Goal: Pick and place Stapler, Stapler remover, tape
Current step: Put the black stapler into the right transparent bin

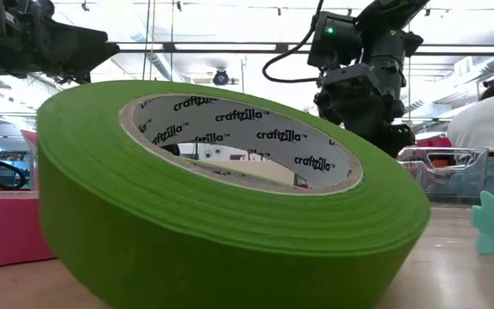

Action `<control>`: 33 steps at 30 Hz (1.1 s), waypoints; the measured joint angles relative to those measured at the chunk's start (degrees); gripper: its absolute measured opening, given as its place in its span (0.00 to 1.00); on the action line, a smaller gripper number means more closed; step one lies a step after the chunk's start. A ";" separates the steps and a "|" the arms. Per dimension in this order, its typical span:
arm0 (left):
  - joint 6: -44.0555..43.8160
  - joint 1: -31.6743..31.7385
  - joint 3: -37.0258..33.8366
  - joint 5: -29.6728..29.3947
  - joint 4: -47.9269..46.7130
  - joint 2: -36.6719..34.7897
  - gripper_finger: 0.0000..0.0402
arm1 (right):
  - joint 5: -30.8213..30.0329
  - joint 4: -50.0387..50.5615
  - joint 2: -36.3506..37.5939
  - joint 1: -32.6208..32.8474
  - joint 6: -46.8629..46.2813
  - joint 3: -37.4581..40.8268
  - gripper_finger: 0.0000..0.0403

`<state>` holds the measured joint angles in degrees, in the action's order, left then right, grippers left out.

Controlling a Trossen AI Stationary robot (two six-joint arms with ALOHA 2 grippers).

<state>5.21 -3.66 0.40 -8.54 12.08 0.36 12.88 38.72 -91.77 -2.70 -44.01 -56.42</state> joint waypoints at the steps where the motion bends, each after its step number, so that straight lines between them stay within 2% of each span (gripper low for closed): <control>1: 0.00 0.00 0.00 0.00 -0.02 0.00 0.44 | -0.29 -0.22 -0.05 0.36 -0.20 0.00 0.70; 13: -0.02 -0.02 0.00 -0.01 -0.04 0.00 0.44 | -3.02 -1.47 -5.21 1.77 -0.59 -0.02 0.70; 17: 0.00 -0.02 -0.02 0.00 -0.03 0.00 0.44 | -3.97 -2.24 -7.36 1.77 -0.55 -0.02 0.67; 21: -0.02 0.00 0.00 0.01 -0.04 0.00 0.44 | -5.43 -2.15 -8.78 1.66 -0.55 -0.06 0.56; 23: 0.00 0.00 0.00 0.01 -0.02 0.00 0.44 | -5.39 -1.82 -9.03 1.61 -0.43 -0.09 0.45; 26: -0.01 -0.01 0.00 0.00 -0.04 0.00 0.44 | -5.31 -1.72 -8.65 1.60 0.34 -0.24 0.24; 30: -0.02 0.00 -0.01 0.01 -0.04 0.00 0.44 | -4.81 -2.09 -7.71 1.15 1.38 -0.22 0.25; 33: -0.02 -0.02 0.00 0.01 -0.04 0.00 0.44 | -5.58 2.85 -7.25 0.39 3.35 -3.26 0.25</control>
<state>5.19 -3.68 0.40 -8.54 12.03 0.36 7.30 41.57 -99.01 -2.30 -40.66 -59.69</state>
